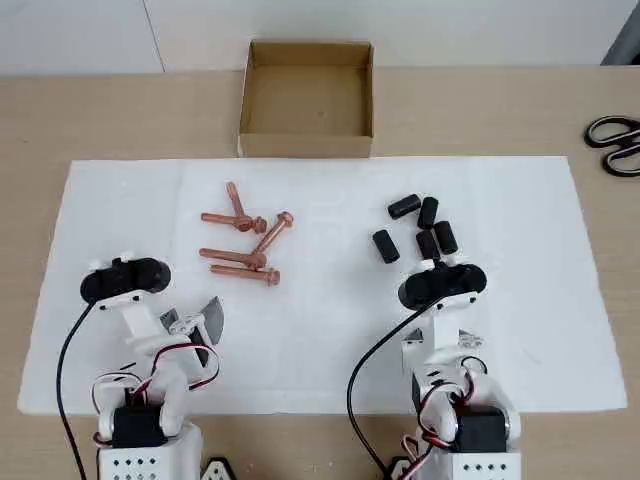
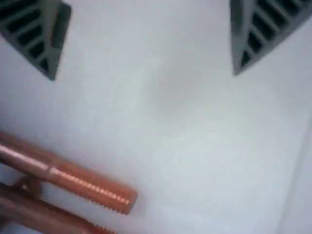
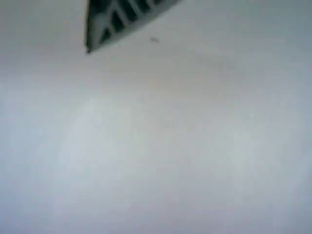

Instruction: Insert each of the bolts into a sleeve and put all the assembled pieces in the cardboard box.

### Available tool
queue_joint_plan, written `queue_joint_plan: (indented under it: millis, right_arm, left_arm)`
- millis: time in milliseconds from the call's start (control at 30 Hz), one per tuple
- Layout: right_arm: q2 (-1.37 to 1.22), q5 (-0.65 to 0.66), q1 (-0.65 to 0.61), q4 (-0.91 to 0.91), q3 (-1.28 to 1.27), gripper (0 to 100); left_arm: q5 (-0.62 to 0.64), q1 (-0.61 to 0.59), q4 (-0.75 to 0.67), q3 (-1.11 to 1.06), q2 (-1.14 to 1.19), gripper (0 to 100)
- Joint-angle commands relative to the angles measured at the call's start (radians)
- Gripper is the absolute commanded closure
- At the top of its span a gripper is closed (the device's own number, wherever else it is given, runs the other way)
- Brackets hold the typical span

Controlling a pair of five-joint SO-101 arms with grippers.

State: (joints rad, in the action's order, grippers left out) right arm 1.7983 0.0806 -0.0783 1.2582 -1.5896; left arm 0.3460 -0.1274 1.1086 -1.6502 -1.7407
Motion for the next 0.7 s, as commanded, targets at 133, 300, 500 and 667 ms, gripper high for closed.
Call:
queue_joint_plan:
  millis: [133, 300, 500, 667]
  right_arm:
    - [0.007, 0.005, 0.004, -0.015, 0.005, 85.0]
    - [0.007, 0.005, 0.004, -0.015, 0.005, 85.0]
    - [0.007, 0.005, 0.004, -0.015, 0.005, 85.0]
    - [0.007, 0.005, 0.008, -0.016, 0.005, 85.0]
  left_arm:
    - [-0.003, 0.003, 0.0, 0.051, -0.011, 78]
    - [-0.002, 0.003, 0.0, 0.051, -0.011, 78]
    - [-0.002, 0.003, -0.014, 0.05, -0.011, 78]
    - [-0.002, 0.003, -0.031, 0.048, -0.011, 78]
